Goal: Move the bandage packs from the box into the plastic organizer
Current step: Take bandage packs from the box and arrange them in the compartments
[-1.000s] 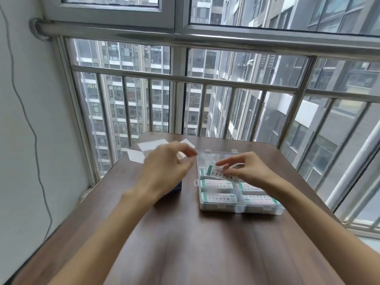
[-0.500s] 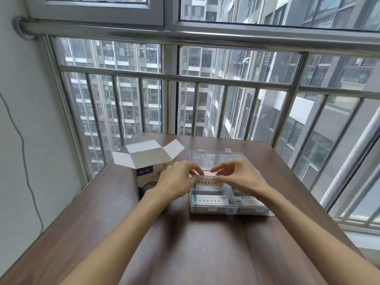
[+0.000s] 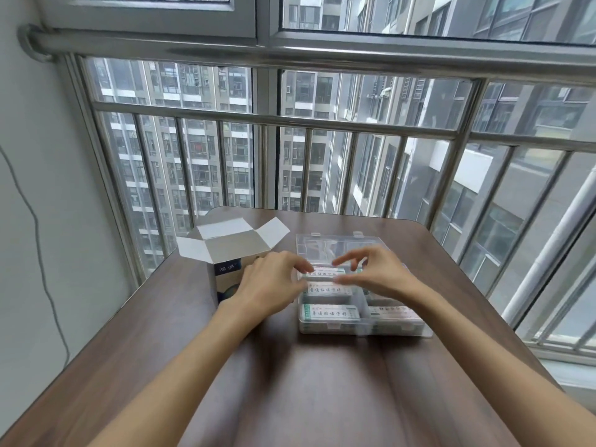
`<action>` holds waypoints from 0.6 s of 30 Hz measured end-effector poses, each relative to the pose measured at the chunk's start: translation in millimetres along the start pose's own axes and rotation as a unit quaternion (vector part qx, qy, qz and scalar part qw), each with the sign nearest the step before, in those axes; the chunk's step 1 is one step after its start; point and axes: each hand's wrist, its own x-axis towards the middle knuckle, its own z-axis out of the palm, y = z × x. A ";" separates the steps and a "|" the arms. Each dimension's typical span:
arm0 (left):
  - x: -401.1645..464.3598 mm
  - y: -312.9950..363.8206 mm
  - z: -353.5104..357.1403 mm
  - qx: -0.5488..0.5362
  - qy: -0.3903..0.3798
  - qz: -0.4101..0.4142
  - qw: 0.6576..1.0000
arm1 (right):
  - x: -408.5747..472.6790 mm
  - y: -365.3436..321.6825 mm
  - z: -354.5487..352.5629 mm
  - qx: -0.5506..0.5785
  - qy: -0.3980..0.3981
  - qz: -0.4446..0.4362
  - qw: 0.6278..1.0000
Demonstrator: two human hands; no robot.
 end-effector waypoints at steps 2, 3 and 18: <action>-9.9 1.9 -11.0 -0.033 0.066 0.001 0.997 | -0.7 -9.6 -7.7 0.067 0.045 -0.027 0.996; -16.2 0.1 -18.1 -0.053 0.124 0.004 0.991 | -0.5 -17.0 -8.8 0.089 0.073 -0.050 0.992; -25.7 -102.1 -31.2 -0.326 0.247 -0.035 0.912 | -6.2 -67.1 76.4 -0.179 0.191 -0.294 0.919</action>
